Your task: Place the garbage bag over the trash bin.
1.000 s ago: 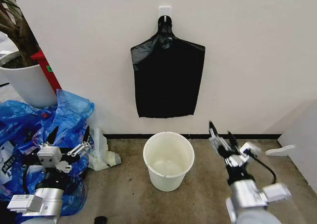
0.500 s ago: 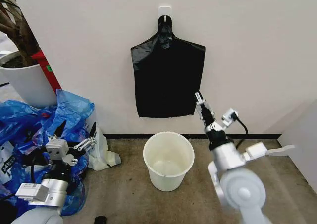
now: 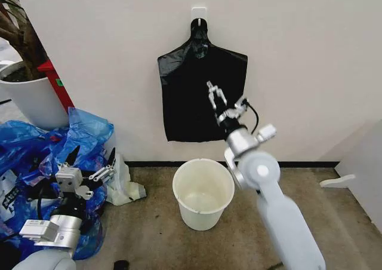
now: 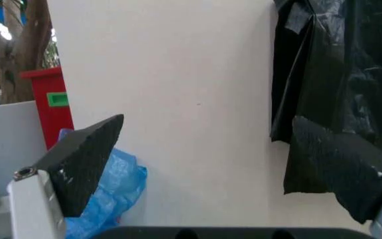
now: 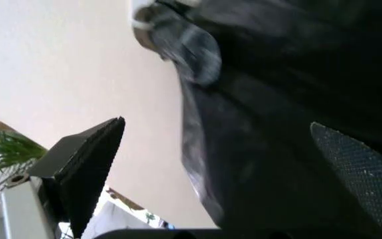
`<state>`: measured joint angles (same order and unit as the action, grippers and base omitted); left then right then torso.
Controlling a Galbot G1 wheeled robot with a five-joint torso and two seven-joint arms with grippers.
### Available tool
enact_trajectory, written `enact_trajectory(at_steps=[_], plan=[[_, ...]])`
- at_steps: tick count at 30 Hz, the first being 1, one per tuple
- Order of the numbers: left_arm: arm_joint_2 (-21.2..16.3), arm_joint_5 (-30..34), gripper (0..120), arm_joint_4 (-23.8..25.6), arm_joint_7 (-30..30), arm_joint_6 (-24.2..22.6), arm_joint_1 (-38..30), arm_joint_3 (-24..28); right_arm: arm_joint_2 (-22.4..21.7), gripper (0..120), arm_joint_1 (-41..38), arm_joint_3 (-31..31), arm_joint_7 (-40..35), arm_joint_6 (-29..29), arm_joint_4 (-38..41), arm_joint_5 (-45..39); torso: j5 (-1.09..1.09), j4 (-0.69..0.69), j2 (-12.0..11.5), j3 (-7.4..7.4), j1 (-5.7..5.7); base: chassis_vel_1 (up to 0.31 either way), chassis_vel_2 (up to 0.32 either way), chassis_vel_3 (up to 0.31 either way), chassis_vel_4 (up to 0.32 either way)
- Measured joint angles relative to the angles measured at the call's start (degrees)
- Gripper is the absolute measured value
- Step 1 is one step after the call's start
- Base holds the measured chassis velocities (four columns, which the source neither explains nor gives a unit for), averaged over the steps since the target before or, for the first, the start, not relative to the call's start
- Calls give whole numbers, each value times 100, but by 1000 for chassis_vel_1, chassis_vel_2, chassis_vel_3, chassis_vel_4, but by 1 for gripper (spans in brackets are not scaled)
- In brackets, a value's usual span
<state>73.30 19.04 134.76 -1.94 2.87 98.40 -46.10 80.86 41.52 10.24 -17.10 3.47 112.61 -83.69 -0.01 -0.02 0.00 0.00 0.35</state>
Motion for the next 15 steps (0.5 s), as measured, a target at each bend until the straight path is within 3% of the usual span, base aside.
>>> enact_trajectory(at_steps=[15], plan=[[146, -173, 100, 54, -9, 24, 22, 36, 361, 100, -928, -194, -286, -197, -779, -19, 1, 1, 0, 0, 0, 0, 0, 0, 0]])
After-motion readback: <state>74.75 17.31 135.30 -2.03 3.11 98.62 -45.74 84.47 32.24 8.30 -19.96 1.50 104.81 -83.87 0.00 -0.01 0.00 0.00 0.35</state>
